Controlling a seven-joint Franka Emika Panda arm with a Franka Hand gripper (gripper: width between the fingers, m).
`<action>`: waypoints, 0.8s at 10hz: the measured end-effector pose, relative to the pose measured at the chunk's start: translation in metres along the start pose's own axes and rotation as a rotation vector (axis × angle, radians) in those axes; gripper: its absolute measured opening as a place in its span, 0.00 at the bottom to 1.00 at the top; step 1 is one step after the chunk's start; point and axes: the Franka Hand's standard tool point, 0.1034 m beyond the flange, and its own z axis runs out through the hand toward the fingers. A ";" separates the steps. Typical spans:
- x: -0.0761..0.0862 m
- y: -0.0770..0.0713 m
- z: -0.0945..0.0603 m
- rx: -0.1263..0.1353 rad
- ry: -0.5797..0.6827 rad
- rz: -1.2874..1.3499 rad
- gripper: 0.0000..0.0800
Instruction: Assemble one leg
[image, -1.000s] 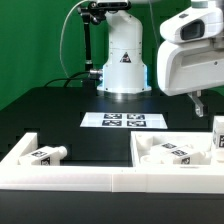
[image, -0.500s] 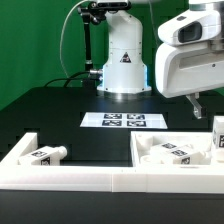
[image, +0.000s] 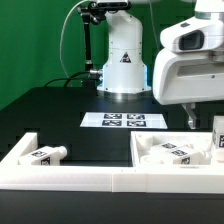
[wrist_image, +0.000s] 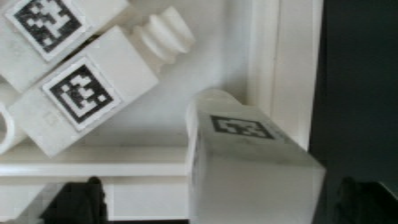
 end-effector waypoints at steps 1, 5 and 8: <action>-0.001 -0.003 0.003 0.001 0.006 -0.005 0.81; -0.003 -0.002 0.007 0.003 -0.001 -0.021 0.47; -0.003 -0.003 0.008 0.003 -0.001 -0.003 0.36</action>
Offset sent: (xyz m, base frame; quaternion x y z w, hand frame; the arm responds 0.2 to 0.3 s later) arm 0.0042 -0.0001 -0.0024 0.0106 -0.0053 -0.0113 0.9999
